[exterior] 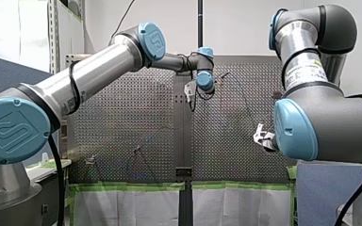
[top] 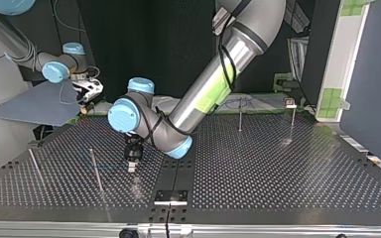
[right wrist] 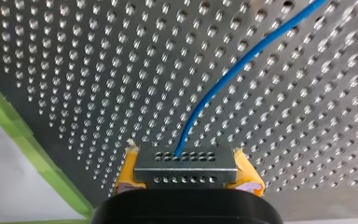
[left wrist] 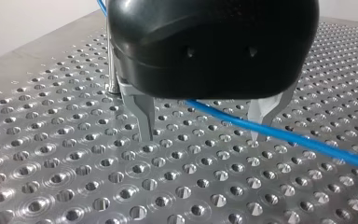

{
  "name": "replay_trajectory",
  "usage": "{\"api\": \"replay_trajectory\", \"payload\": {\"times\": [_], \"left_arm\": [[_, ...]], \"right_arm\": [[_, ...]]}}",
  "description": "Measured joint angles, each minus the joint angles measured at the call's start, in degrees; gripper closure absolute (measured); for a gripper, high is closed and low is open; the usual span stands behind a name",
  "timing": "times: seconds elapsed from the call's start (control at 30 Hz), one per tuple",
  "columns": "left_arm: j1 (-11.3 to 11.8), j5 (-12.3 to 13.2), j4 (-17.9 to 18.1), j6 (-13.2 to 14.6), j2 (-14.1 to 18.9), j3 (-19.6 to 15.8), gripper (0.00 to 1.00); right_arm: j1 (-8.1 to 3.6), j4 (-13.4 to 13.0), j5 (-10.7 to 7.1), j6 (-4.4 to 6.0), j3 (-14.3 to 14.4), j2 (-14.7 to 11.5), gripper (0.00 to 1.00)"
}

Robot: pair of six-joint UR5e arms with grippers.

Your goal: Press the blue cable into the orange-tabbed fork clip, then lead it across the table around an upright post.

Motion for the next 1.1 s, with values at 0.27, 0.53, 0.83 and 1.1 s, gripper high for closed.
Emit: {"api": "replay_trajectory", "payload": {"times": [0.27,0.53,0.83,1.1], "left_arm": [[0.0,0.1,-0.1,0.0,0.0,0.0,0.0],[0.0,0.1,-0.2,0.0,0.0,0.0,0.0],[0.0,0.2,-0.4,0.0,0.0,0.0,0.0],[0.0,0.2,-0.5,0.0,0.0,0.0,0.0]], "right_arm": [[-1.2,-1.9,-0.04,0.11,0.0,1.9,1.0],[-2.28,-3.6,0.01,0.68,0.0,3.8,1.0],[-3.27,-5.7,0.09,1.5,-0.3,5.7,1.0],[-3.76,-7.5,0.15,2.19,-1.2,7.7,1.0]]}}
